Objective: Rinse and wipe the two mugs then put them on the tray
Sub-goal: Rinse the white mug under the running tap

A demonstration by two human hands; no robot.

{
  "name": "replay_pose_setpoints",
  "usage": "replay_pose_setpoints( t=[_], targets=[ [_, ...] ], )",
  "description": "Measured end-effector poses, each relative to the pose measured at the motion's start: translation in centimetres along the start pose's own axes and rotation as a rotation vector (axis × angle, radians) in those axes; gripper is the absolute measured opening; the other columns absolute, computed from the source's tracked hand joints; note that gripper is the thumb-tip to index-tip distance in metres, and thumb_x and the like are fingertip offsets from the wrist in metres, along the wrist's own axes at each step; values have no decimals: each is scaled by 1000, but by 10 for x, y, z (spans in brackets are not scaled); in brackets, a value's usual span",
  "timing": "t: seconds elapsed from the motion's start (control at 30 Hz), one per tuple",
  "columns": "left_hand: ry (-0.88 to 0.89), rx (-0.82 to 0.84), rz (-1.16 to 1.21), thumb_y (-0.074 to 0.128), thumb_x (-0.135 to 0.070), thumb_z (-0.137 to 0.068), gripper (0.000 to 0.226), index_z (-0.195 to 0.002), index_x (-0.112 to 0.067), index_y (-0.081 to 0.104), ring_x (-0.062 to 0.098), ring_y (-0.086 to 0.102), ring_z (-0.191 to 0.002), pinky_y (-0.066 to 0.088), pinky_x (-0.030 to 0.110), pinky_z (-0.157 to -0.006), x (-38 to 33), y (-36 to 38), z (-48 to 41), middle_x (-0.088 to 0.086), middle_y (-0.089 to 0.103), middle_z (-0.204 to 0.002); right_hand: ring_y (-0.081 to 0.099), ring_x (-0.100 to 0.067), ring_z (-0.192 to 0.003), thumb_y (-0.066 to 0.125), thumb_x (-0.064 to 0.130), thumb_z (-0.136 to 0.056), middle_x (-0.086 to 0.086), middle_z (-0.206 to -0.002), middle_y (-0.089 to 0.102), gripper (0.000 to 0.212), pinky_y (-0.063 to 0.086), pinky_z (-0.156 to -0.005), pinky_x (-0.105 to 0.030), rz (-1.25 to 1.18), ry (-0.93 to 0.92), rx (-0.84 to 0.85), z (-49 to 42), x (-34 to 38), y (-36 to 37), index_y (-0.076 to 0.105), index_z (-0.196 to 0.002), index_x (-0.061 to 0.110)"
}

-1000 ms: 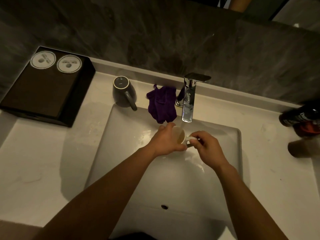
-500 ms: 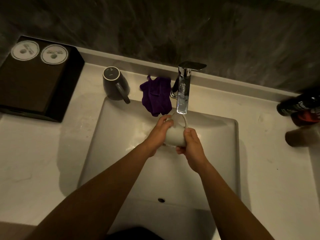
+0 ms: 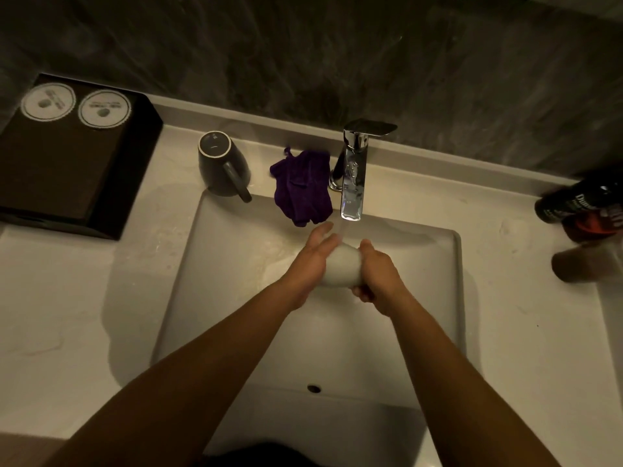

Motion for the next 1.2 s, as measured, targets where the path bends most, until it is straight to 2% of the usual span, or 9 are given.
replay_pose_setpoints(
  t=[0.1, 0.27, 0.37, 0.5, 0.57, 0.7, 0.93, 1.1, 1.2],
  targets=[
    [101, -61, -7, 48, -39, -107, 31, -138, -40, 52, 10, 57, -104, 50, 30, -79, 0, -4, 4, -6, 54, -130, 53, -23, -46, 31, 59, -102, -23, -75, 64, 55, 38, -46, -26, 21, 96, 111, 2, 9, -1, 57, -102, 11],
    [-533, -66, 262, 59, -44, -97, 28, -112, -20, 65, 29, 66, -84, 52, 37, -72, -11, -6, -4, 10, 70, -105, 63, -30, -87, 33, 50, -105, -10, -94, 66, 45, 51, -77, -40, 415, -426, -122, 18, 9, 7, 55, -99, 12],
    [-382, -42, 210, 59, -41, -97, 26, -116, -23, 63, 26, 65, -86, 50, 34, -69, -7, 0, 2, 9, 68, -107, 66, -34, -85, 30, 47, -104, -15, -94, 67, 48, 55, -74, -43, 378, -352, -169, 11, 3, 4, 59, -96, 11],
    [114, -21, 8, 55, -35, -104, 28, -130, -43, 53, 24, 60, -115, 55, 35, -85, -2, 4, 6, 6, 53, -137, 55, -27, -47, 34, 45, -100, -19, -79, 59, 44, 39, -45, -25, 79, 108, -8, 1, 9, -5, 60, -98, 9],
    [45, -63, 41, 55, -37, -102, 26, -128, -35, 58, 26, 63, -111, 57, 39, -83, -6, -1, 0, 9, 58, -135, 50, -23, -43, 36, 47, -100, -16, -71, 57, 43, 35, -45, -25, 35, 51, 36, 1, 10, -4, 61, -93, 12],
    [-479, -38, 292, 55, -57, -97, 40, -118, -25, 63, 34, 72, -100, 60, 44, -77, -16, 0, -1, 12, 73, -117, 54, -26, -53, 35, 42, -97, -13, -73, 59, 38, 39, -43, -28, 44, -222, -81, 5, 13, 2, 54, -75, 17],
    [70, -55, 106, 44, -39, -107, 21, -117, -38, 63, 15, 59, -105, 48, 30, -80, -9, 2, 8, -3, 61, -124, 57, -27, -53, 37, 30, -96, -22, -82, 66, 32, 32, -41, -22, -74, 257, 109, 10, 18, -4, 60, -106, 9],
    [-498, -96, 239, 63, -50, -91, 36, -115, -24, 71, 34, 70, -101, 55, 45, -86, -16, 0, 2, 10, 75, -111, 54, -29, -54, 30, 38, -98, -16, -79, 59, 43, 38, -47, -32, 34, -77, -77, 3, 13, 5, 59, -95, 6],
    [-331, -150, 234, 55, -50, -99, 35, -116, -23, 70, 29, 68, -96, 54, 43, -86, -15, 4, 2, 9, 72, -111, 51, -26, -50, 30, 36, -99, -15, -78, 57, 38, 39, -48, -31, 1, -6, -102, 3, 12, 3, 57, -91, 10]
  ],
)
Point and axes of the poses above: each hand's wrist, its own z-axis away from the middle knuckle, its own y-axis out of the palm, x = y × z, the point moved 3 cm from there along -z, towards the middle knuckle
